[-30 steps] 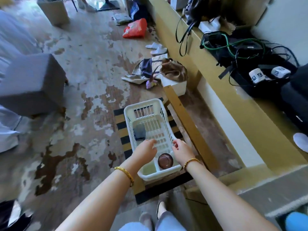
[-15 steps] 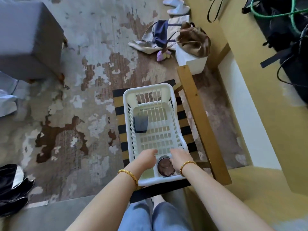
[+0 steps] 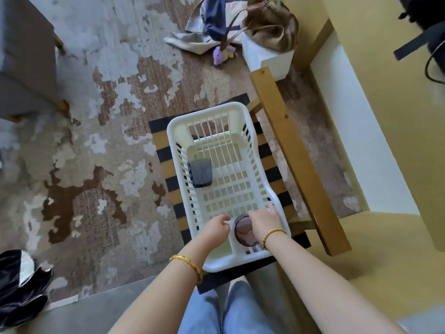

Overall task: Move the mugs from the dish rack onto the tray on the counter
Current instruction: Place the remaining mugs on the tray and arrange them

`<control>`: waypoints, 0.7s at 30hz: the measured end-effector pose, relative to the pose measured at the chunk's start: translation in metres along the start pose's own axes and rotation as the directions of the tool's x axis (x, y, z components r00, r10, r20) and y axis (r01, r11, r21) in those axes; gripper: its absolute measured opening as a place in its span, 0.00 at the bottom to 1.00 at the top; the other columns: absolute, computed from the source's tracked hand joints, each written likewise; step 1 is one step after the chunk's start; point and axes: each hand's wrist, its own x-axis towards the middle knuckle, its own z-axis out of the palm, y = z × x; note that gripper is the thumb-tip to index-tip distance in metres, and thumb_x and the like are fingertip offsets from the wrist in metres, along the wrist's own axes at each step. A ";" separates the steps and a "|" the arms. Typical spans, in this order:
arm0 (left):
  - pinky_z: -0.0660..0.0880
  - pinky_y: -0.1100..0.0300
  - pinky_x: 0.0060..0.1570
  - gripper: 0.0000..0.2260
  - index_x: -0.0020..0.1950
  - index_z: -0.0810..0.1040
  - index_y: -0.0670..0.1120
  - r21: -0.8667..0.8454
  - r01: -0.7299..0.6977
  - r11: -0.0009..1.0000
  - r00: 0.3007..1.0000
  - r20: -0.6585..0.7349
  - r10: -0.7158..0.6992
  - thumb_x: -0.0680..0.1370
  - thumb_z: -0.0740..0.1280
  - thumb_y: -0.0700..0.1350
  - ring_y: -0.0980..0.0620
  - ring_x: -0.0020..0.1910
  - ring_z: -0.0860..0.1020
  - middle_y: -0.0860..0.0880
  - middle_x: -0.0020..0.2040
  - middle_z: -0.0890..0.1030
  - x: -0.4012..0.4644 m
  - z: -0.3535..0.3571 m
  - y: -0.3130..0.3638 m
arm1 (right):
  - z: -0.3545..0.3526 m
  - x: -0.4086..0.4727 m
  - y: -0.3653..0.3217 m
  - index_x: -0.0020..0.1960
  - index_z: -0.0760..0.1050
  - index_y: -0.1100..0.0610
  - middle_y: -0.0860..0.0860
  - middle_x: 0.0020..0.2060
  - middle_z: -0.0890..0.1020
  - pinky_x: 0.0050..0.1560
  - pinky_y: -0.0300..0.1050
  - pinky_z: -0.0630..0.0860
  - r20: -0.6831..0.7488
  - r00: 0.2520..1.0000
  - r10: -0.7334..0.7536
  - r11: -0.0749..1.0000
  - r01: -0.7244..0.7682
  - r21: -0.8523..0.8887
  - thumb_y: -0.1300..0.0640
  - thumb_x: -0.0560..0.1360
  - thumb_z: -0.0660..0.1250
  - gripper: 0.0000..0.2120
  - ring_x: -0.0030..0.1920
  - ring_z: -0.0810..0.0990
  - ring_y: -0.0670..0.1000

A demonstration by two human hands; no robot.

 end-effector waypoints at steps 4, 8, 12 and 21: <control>0.72 0.55 0.54 0.15 0.60 0.72 0.44 -0.077 -0.009 0.997 1.000 -0.020 0.008 0.82 0.52 0.49 0.47 0.55 0.77 0.43 0.60 0.77 -0.014 -0.015 0.005 | -0.015 -0.019 -0.006 0.58 0.72 0.57 0.57 0.47 0.81 0.51 0.48 0.72 -0.110 0.974 0.195 0.902 -0.134 0.411 0.64 0.77 0.52 0.15 0.52 0.76 0.58; 0.74 0.60 0.42 0.22 0.52 0.74 0.46 -0.348 0.070 0.935 0.997 0.003 -0.074 0.80 0.49 0.60 0.52 0.43 0.79 0.47 0.49 0.81 -0.038 -0.030 0.018 | -0.040 -0.048 -0.021 0.69 0.68 0.54 0.57 0.57 0.80 0.47 0.43 0.74 -0.202 0.935 0.290 0.694 -0.060 0.718 0.63 0.79 0.52 0.20 0.53 0.79 0.56; 0.75 0.58 0.42 0.25 0.45 0.75 0.46 -0.386 0.013 0.923 0.997 -0.060 -0.039 0.78 0.49 0.64 0.51 0.40 0.81 0.48 0.39 0.83 -0.068 -0.047 0.049 | -0.070 -0.092 -0.039 0.69 0.68 0.57 0.57 0.60 0.79 0.60 0.45 0.75 -0.387 0.856 0.343 0.566 0.140 0.812 0.62 0.78 0.57 0.20 0.61 0.77 0.54; 0.79 0.59 0.37 0.22 0.53 0.76 0.41 -0.514 -0.131 0.847 0.923 0.248 0.293 0.75 0.63 0.60 0.51 0.37 0.83 0.46 0.39 0.85 -0.145 -0.034 0.138 | -0.108 -0.197 -0.019 0.68 0.69 0.58 0.52 0.68 0.73 0.64 0.22 0.58 -0.572 0.623 0.533 0.483 0.331 0.810 0.66 0.76 0.61 0.21 0.69 0.69 0.46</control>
